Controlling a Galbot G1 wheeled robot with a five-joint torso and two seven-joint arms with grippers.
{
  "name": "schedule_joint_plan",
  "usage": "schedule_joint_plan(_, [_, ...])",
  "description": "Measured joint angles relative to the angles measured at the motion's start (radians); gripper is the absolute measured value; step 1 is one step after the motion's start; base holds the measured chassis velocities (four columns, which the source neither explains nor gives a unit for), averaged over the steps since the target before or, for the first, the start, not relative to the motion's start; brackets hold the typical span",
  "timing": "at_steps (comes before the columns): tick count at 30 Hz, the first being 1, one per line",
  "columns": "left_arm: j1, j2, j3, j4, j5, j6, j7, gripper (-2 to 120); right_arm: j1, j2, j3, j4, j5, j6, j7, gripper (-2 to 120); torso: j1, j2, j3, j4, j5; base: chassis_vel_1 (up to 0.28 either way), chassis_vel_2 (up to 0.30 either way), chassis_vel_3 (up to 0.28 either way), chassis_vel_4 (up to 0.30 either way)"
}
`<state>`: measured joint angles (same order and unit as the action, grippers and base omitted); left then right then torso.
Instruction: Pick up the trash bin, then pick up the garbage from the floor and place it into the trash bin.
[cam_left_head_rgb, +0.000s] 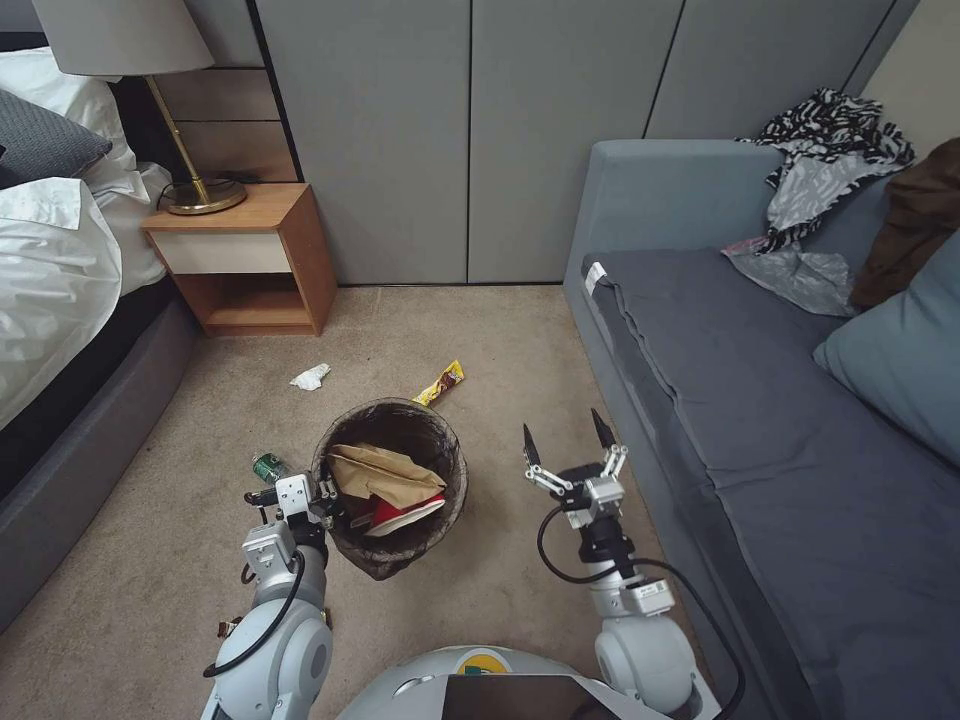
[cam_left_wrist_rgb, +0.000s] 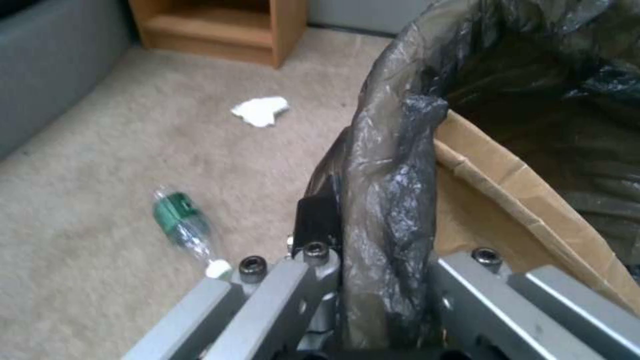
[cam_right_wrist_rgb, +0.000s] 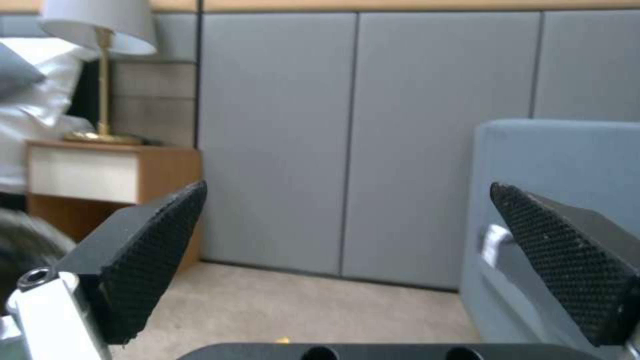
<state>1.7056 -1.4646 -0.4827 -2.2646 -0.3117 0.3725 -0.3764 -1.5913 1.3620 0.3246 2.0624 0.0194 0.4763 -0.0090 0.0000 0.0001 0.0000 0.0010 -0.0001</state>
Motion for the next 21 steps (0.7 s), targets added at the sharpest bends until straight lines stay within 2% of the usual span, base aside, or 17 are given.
schedule_joint_plan(2, [-0.001,0.007,-0.013,-0.001,0.016,-0.012,0.001,3,-0.044,0.057,0.04,-0.076,-0.035,0.073,0.018,100,0.0,0.0,0.0,-0.0001,0.0,0.0,0.0,0.0,0.0])
schedule_joint_plan(6, [0.002,0.011,-0.036,-0.005,0.033,-0.031,-0.001,3,-0.055,0.096,0.069,-0.146,-0.068,0.125,0.025,100,0.0,0.0,0.0,0.0,-0.0001,0.0,0.0,0.0,0.0])
schedule_joint_plan(10, [0.005,0.01,-0.047,-0.008,0.045,-0.046,-0.007,3,-0.052,0.112,0.078,-0.188,-0.084,0.149,0.017,100,0.0,0.0,0.0,0.0001,0.0,0.0,0.0,0.0,0.0])
schedule_joint_plan(21, [0.027,-0.003,-0.052,-0.007,0.065,-0.073,-0.012,3,-0.032,0.118,0.08,-0.212,-0.065,0.152,-0.039,100,0.0,0.0,0.0,0.0,0.0,0.0,0.0,0.0,0.0])
